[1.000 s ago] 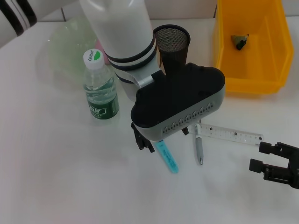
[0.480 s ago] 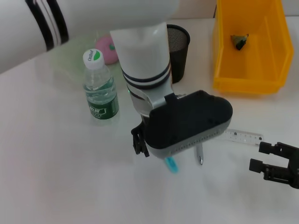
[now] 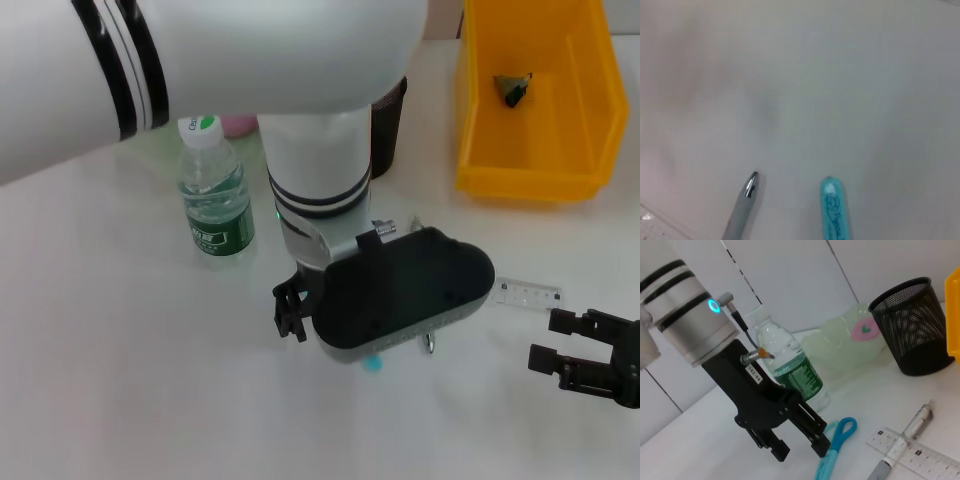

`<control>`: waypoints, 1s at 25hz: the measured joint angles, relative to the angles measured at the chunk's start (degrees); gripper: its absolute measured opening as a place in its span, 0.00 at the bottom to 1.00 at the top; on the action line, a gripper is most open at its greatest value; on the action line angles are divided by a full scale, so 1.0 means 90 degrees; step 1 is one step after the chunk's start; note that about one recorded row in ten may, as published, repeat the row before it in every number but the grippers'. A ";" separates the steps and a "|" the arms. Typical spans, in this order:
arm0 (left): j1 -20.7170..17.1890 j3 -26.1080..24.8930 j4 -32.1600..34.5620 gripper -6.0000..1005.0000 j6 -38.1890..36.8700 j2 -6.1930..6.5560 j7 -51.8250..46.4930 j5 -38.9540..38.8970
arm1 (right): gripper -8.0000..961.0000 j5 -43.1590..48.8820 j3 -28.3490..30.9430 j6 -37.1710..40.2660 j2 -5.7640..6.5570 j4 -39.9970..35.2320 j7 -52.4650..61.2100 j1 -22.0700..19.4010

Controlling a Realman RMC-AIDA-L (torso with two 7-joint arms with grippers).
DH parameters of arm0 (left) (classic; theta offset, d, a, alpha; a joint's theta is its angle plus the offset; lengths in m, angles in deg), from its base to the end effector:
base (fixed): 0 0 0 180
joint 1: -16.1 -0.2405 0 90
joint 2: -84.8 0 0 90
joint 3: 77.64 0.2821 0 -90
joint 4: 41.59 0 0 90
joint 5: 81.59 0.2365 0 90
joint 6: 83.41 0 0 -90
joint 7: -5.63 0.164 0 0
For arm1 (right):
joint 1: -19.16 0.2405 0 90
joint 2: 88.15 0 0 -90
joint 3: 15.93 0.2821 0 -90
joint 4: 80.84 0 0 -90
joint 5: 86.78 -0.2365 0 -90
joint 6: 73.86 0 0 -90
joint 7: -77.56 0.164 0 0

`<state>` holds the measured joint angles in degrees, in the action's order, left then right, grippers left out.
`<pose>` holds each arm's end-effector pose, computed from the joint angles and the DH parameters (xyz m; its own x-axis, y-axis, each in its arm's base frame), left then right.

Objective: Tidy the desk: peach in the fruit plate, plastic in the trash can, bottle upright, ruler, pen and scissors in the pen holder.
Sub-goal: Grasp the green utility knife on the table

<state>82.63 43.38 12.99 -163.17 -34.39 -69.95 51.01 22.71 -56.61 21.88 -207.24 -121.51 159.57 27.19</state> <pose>-0.0832 0.3675 -0.1734 0.2059 -0.9427 -0.2624 -0.7224 -0.3273 0.6091 0.3827 0.2390 -0.0150 0.5827 -0.5699 -0.5794 -0.7291 -0.6815 -0.0629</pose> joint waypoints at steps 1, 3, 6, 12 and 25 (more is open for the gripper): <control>0.0000 0.0000 0.0000 0.82 0.0000 0.0000 0.0000 0.0000 | 0.85 0.0001 -0.0006 -0.0003 0.0000 0.0020 0.0001 0.0014; 0.0000 0.0233 -0.0014 0.82 0.0112 0.0001 -0.0088 0.0001 | 0.85 0.0003 -0.0005 -0.0005 0.0000 0.0058 0.0001 0.0032; -0.0021 0.0341 -0.0015 0.82 0.0333 0.0001 -0.0132 -0.0014 | 0.85 0.0003 -0.0010 -0.0010 0.0000 0.0080 0.0001 0.0041; -0.0017 0.0569 -0.0035 0.82 0.0469 0.0001 -0.0335 -0.0010 | 0.85 0.0049 0.0021 -0.0053 0.0000 0.0080 0.0011 0.0085; -0.0017 0.0681 -0.0157 0.82 0.0478 0.0002 -0.0360 -0.0053 | 0.85 0.0048 -0.0014 -0.0125 0.0000 0.0087 -0.0007 0.0291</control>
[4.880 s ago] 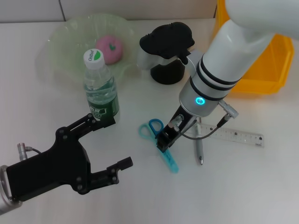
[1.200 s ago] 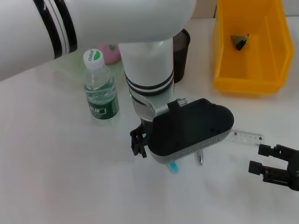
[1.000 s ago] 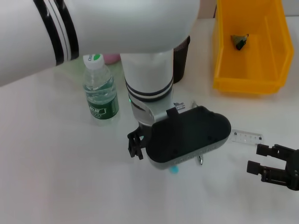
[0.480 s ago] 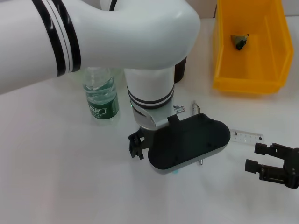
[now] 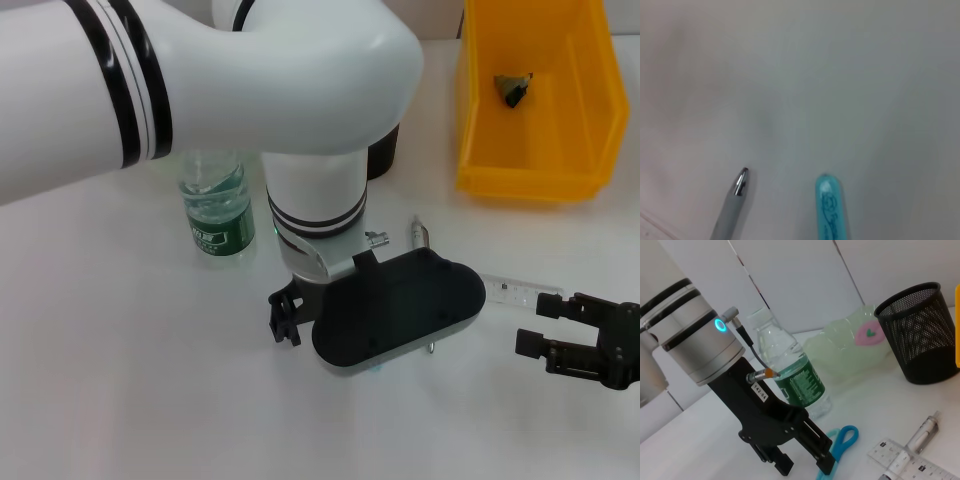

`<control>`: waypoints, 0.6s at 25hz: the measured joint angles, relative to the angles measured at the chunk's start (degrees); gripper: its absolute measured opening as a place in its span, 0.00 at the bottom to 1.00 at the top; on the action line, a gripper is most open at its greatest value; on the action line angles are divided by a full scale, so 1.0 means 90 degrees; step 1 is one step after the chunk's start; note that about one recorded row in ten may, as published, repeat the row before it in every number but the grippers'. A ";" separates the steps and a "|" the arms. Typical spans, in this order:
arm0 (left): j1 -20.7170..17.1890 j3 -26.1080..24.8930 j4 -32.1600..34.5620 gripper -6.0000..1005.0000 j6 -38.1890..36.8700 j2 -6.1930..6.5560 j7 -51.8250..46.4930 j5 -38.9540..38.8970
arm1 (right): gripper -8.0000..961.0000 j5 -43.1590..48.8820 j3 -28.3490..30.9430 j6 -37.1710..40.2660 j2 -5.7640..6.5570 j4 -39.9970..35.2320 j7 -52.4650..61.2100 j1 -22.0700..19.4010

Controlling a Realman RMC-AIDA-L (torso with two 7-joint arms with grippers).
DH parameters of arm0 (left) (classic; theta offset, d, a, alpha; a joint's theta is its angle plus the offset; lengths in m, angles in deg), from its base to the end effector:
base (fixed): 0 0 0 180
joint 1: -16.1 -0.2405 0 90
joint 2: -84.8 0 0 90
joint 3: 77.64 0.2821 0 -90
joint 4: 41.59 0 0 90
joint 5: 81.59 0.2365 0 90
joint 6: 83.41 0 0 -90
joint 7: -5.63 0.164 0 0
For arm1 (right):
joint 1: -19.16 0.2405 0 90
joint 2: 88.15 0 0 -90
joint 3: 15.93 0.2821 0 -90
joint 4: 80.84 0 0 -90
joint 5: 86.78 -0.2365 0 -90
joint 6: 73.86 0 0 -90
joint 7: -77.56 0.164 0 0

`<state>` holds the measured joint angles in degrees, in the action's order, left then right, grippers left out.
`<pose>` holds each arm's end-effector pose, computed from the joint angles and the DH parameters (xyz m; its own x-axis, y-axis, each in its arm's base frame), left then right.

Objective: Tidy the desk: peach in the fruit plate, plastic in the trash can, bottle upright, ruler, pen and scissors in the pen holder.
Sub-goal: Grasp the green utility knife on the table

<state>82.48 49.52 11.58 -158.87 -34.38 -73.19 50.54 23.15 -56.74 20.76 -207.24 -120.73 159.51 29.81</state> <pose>-0.0992 0.3644 -0.1852 0.1837 -0.9369 -0.2974 -0.7101 -0.3357 0.6189 0.3748 0.2556 -0.0187 0.6034 -0.5557 -0.5719 -0.7091 -0.7021 -0.0660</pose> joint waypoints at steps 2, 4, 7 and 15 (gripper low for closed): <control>-0.0015 0.0001 0.0035 0.82 0.0045 0.0000 0.0035 -0.0049 | 0.85 0.0001 -0.0002 -0.0007 0.0000 0.0000 -0.0001 0.0001; -0.0025 0.0001 0.0043 0.82 0.0120 0.0000 0.0067 -0.0085 | 0.85 0.0003 0.0000 -0.0012 0.0000 0.0000 -0.0002 0.0001; -0.0030 0.0006 0.0049 0.82 0.0188 0.0000 0.0078 -0.0088 | 0.85 0.0007 -0.0004 -0.0015 -0.0001 0.0004 -0.0002 -0.0004; -0.0032 0.0108 0.0105 0.81 0.0205 0.0000 0.0137 -0.0105 | 0.85 0.0013 0.0024 -0.0016 -0.0009 0.0089 -0.0003 -0.0031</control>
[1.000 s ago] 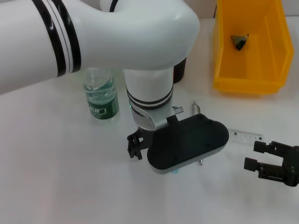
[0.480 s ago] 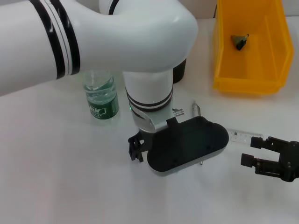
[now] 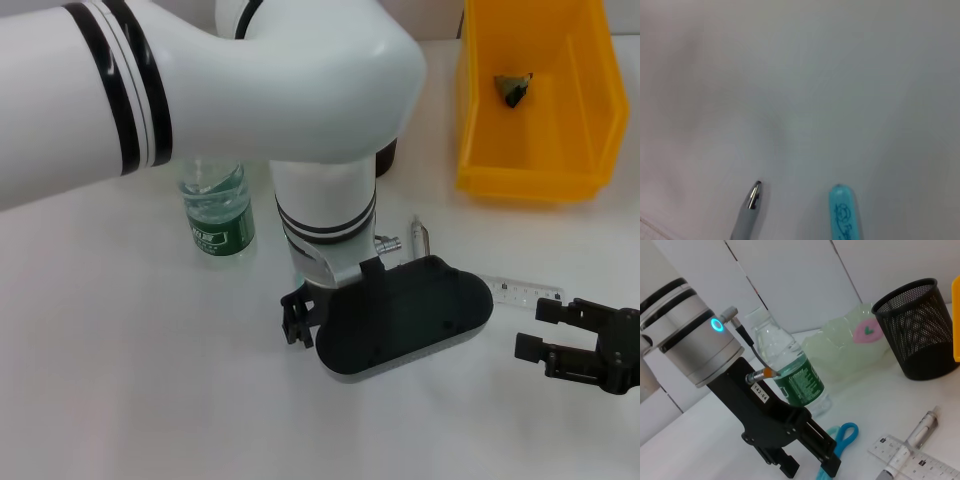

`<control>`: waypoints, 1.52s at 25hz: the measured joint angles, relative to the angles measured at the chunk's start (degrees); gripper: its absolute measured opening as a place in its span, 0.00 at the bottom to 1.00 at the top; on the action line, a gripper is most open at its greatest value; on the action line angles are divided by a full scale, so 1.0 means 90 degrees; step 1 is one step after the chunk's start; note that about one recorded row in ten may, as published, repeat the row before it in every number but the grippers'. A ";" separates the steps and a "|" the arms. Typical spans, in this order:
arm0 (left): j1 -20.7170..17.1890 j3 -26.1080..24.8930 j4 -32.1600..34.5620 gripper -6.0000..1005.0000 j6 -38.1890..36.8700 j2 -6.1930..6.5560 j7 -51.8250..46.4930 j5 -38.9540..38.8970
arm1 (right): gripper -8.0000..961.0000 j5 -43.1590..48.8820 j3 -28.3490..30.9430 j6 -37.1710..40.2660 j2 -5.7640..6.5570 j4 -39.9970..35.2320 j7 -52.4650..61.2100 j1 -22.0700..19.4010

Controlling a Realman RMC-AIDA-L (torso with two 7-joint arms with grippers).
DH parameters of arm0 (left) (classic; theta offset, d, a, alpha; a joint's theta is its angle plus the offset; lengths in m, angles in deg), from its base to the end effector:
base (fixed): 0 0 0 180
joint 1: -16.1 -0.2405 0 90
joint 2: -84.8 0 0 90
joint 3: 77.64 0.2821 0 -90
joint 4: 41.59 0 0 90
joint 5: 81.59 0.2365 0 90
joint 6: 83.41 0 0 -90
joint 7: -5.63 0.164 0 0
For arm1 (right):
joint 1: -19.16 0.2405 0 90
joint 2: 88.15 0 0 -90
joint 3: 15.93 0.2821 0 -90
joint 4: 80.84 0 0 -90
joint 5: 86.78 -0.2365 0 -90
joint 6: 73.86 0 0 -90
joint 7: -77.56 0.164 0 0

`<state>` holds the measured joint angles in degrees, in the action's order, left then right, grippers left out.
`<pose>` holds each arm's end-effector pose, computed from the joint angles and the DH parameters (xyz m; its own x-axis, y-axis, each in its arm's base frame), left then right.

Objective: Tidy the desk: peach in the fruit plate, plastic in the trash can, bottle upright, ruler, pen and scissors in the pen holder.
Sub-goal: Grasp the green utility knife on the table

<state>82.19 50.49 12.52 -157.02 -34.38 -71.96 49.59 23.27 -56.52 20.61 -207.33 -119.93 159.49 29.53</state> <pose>-0.0950 0.3607 -0.1909 0.1626 -0.9493 -0.2691 -0.7387 -0.2980 0.6046 0.3769 0.2521 -0.0215 0.5894 -0.5673 -0.5751 -0.7208 -0.6908 -0.0573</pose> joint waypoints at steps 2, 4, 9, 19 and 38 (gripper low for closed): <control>0.0000 0.0029 0.0001 0.80 0.0000 0.0000 0.0002 0.0000 | 0.85 0.0000 -0.0011 0.0000 0.0000 0.0000 -0.0001 0.0006; 0.0000 0.0048 0.0003 0.78 0.0002 0.0000 0.0002 0.0000 | 0.85 0.0000 -0.0024 0.0000 0.0000 0.0000 -0.0001 0.0019; 0.0003 0.0126 0.0003 0.73 0.0037 0.0000 -0.0067 0.0001 | 0.85 0.0000 -0.0031 0.0000 0.0000 -0.0001 0.0001 0.0026; 0.0022 0.0309 0.0038 0.55 0.0055 0.0000 -0.0139 0.0022 | 0.85 0.0000 -0.0041 0.0001 0.0000 0.0039 0.0035 0.0045; 0.0001 0.0379 0.0293 0.53 -0.0025 -0.0001 -0.0197 0.0031 | 0.85 0.0082 -0.0041 0.0010 0.0000 0.0103 0.0056 0.0097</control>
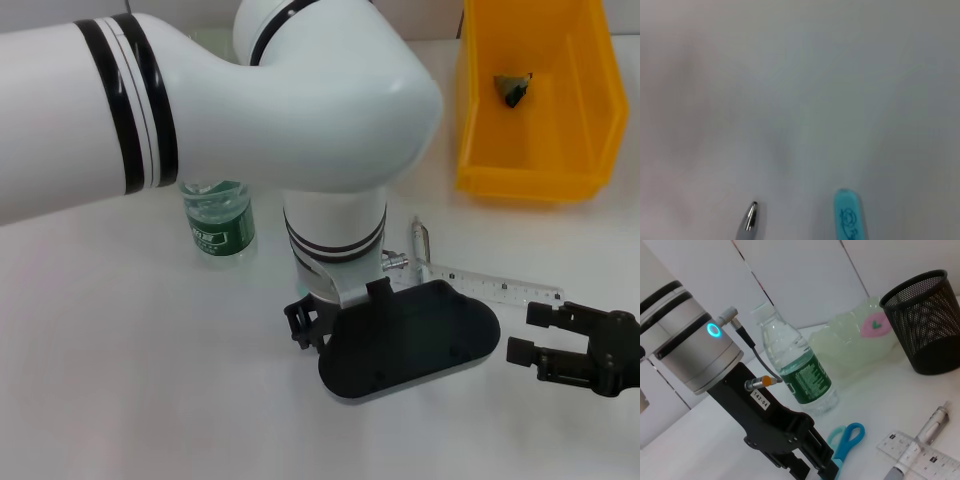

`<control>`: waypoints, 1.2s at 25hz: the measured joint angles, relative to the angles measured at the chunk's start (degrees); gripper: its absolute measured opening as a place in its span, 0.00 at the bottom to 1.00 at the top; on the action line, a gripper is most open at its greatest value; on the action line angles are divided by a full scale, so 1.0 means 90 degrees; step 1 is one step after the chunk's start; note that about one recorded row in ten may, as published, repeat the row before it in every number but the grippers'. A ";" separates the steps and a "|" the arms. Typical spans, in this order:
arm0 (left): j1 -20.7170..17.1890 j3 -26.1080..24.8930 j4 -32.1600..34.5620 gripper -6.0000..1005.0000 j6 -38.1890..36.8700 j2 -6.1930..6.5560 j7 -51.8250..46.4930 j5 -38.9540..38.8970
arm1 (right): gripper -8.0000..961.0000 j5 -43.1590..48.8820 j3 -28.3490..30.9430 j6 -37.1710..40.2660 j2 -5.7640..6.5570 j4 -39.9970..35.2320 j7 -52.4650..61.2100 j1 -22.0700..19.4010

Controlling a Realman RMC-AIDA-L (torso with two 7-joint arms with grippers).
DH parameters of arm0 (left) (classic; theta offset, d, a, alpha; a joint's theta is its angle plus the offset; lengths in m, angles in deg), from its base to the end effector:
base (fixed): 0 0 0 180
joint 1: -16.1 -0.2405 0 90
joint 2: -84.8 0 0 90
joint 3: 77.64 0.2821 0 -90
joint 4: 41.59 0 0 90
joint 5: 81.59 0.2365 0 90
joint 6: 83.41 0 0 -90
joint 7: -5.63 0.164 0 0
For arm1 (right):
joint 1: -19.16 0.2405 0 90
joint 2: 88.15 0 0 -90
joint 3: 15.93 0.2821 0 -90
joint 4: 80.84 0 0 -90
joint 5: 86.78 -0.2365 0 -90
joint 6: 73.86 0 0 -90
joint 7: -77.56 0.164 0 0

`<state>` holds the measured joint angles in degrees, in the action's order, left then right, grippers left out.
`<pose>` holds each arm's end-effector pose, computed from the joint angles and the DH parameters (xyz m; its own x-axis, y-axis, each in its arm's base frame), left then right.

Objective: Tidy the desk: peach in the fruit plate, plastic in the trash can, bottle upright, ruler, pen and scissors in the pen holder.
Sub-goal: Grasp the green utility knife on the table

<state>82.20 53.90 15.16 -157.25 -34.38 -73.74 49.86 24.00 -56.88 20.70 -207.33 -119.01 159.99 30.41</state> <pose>-0.0937 0.3485 -0.1956 0.1196 -0.9598 -0.2537 -0.7358 -0.2573 0.6264 0.3739 0.2539 -0.0266 0.5866 -0.5812 -0.5640 -0.7193 -0.6939 -0.0331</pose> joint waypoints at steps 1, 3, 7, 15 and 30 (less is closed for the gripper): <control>-0.0001 -0.0005 0.0042 0.53 0.0006 0.0000 -0.0009 0.0007 | 0.85 0.0001 0.0000 0.0000 0.0000 0.0010 0.0000 0.0000; -0.0001 -0.0005 0.0042 0.53 0.0006 0.0000 -0.0009 0.0007 | 0.85 0.0004 0.0000 0.0001 0.0000 0.0019 0.0001 0.0001; 0.0008 -0.0010 0.0129 0.53 -0.0010 0.0000 -0.0036 0.0000 | 0.85 0.0006 0.0000 0.0009 0.0000 0.0022 0.0001 0.0014; -0.0010 0.0144 0.0084 0.53 0.0033 0.0001 -0.0033 -0.0020 | 0.85 0.0006 0.0000 0.0030 0.0000 0.0033 0.0010 0.0066; -0.0021 0.0273 0.0090 0.52 -0.0035 0.0001 -0.0076 -0.0003 | 0.85 0.0006 -0.0009 0.0012 0.0000 0.0053 0.0059 0.0107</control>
<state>82.01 56.36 15.97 -157.56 -34.38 -74.42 49.84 24.06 -56.97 20.81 -207.33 -118.53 160.53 31.37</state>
